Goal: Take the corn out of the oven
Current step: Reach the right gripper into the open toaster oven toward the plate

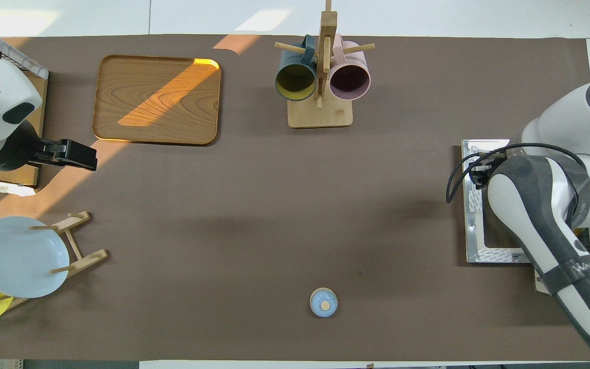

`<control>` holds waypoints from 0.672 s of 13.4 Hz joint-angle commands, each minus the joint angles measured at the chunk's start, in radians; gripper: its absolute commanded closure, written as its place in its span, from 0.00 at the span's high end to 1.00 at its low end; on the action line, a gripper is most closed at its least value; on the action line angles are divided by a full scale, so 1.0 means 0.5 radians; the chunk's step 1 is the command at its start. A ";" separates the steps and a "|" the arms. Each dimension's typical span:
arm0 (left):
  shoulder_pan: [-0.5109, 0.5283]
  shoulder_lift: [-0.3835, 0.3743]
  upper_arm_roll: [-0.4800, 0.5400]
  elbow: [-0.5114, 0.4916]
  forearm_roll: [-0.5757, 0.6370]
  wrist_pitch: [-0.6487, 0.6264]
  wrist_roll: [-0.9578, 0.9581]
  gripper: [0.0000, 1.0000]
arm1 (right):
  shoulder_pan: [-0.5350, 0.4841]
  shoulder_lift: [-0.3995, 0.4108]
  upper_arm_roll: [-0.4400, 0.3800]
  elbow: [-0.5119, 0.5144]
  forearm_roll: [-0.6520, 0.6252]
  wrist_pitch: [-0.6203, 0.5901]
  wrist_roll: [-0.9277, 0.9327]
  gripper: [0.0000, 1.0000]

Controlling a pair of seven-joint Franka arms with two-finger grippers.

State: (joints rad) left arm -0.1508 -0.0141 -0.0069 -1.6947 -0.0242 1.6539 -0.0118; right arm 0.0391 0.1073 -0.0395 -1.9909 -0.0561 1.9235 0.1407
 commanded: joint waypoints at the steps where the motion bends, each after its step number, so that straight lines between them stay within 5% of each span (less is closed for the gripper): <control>1: 0.001 -0.036 0.001 -0.031 0.036 0.012 0.008 1.00 | -0.075 -0.049 0.018 -0.110 -0.054 0.018 -0.179 0.67; 6: 0.001 -0.036 0.001 -0.031 0.036 0.012 0.008 1.00 | -0.081 -0.083 0.014 -0.215 -0.188 0.086 -0.364 0.65; 9: 0.001 -0.036 0.001 -0.031 0.036 0.012 0.008 1.00 | -0.103 -0.135 0.018 -0.356 -0.201 0.202 -0.392 0.55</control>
State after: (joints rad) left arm -0.1508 -0.0141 -0.0069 -1.6947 -0.0242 1.6539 -0.0118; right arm 0.0063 0.0892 -0.0388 -2.0902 -0.1381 1.9649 -0.0237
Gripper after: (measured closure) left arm 0.000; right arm 0.410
